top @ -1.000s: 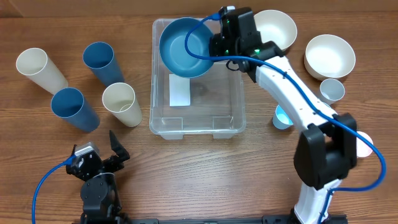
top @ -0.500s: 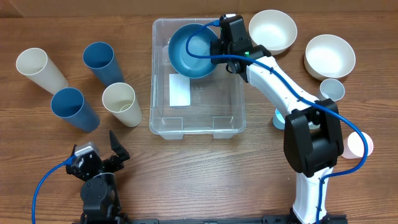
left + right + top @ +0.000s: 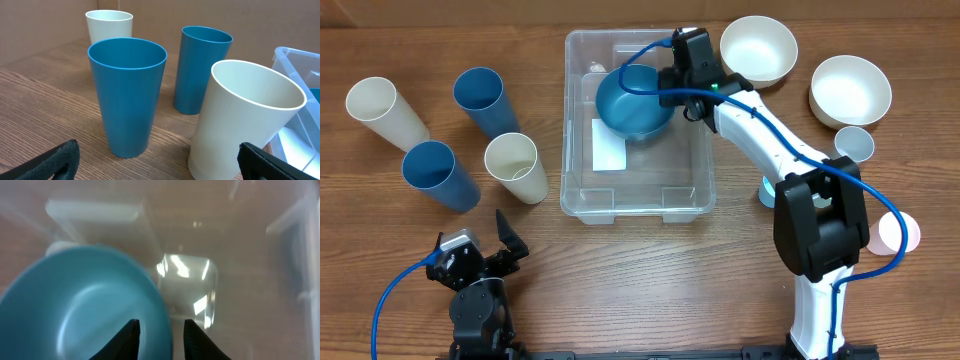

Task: Pack container
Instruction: 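Release the blue bowl and move the right gripper to the cream bowl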

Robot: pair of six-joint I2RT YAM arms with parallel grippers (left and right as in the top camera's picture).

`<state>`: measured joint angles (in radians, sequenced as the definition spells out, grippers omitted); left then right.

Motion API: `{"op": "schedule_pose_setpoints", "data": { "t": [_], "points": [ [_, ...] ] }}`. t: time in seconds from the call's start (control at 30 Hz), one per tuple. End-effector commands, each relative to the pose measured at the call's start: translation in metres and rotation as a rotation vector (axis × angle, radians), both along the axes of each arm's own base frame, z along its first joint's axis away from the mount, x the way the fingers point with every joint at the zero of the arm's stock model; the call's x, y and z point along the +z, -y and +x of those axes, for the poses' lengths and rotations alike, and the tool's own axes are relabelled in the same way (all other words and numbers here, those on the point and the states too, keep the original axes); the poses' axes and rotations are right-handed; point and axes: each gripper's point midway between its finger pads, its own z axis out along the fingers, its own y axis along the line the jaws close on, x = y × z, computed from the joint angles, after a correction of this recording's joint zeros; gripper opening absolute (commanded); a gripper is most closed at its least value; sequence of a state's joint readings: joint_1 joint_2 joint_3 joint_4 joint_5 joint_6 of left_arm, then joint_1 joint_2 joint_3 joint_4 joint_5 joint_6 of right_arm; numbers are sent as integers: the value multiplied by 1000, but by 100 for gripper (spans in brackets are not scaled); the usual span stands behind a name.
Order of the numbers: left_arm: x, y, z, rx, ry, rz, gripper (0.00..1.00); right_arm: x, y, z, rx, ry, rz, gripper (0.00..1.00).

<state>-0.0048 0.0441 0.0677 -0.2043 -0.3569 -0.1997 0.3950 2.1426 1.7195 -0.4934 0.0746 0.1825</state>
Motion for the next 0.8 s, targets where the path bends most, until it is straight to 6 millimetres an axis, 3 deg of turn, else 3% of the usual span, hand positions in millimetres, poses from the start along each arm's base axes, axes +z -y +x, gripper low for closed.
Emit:
{"op": "schedule_pose_setpoints", "data": {
  "t": [0.0,0.2,0.27,0.37,0.43,0.47,0.57,0.77],
  "points": [
    [0,-4,-2,20,-5,22,100,51,-16,3,33,53,24,36],
    [0,-4,-2,20,-4,22,100,150,-4,-11,14,95,33,45],
    [0,-4,-2,20,-4,22,100,186,25,-13,-63,135,8,45],
    [0,-4,-2,20,-5,22,100,211,84,-11,-221,164,-45,45],
    [0,-4,-2,20,-5,22,100,212,126,-11,-306,143,-70,46],
    [0,-4,-2,20,-4,22,100,206,162,-12,-380,109,-77,46],
    [0,-4,-2,20,-5,22,100,191,244,-18,-571,36,-42,47],
    [0,-4,-2,20,-5,22,100,160,348,-36,-751,-51,50,47]
  ]
}}
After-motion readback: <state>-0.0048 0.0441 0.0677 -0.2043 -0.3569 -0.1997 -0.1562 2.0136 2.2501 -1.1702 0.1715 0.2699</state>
